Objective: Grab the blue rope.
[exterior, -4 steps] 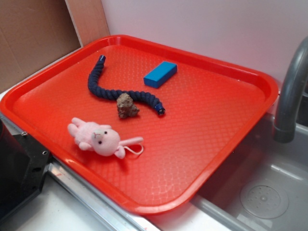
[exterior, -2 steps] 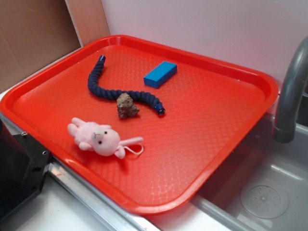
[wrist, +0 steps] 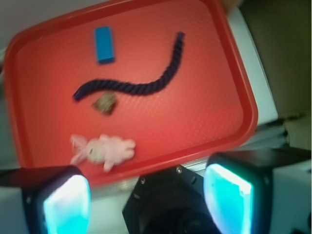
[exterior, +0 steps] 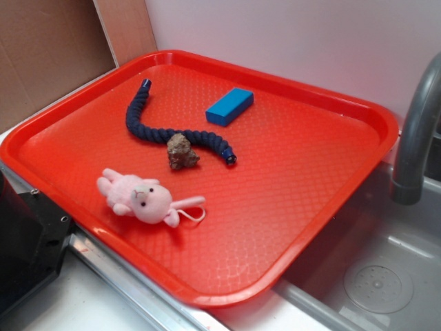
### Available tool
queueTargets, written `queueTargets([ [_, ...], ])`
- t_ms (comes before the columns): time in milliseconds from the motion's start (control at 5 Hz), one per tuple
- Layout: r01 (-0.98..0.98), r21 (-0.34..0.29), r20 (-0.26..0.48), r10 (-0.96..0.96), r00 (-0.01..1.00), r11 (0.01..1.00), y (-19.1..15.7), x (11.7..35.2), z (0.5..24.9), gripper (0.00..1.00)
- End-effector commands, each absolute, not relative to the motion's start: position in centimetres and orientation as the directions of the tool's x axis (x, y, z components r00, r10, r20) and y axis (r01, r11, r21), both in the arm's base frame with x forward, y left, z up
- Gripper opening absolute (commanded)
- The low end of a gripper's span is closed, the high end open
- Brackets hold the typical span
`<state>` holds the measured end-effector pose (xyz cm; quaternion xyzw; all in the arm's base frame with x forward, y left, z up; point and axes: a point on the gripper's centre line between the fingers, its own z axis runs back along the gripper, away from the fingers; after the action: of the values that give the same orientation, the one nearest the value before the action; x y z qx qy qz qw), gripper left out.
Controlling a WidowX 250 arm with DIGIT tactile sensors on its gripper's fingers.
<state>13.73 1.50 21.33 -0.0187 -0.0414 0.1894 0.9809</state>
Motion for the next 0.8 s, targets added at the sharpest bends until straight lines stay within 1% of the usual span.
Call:
queueTargets([
  [0, -0.762, -0.066, 0.175, 0.759, 0.627, 0.644, 4.2, 18.4, 14.4, 1.0],
  [200, -0.846, -0.071, 0.207, 0.837, 0.506, 0.529, 4.9, 20.4, 11.0, 1.0],
  [400, -0.884, -0.038, 0.224, 0.867, 0.446, 0.465, 5.5, 21.7, 8.3, 1.0],
  [600, -0.897, -0.012, 0.216, 0.877, 0.429, 0.442, 6.0, 21.9, 5.7, 1.0],
])
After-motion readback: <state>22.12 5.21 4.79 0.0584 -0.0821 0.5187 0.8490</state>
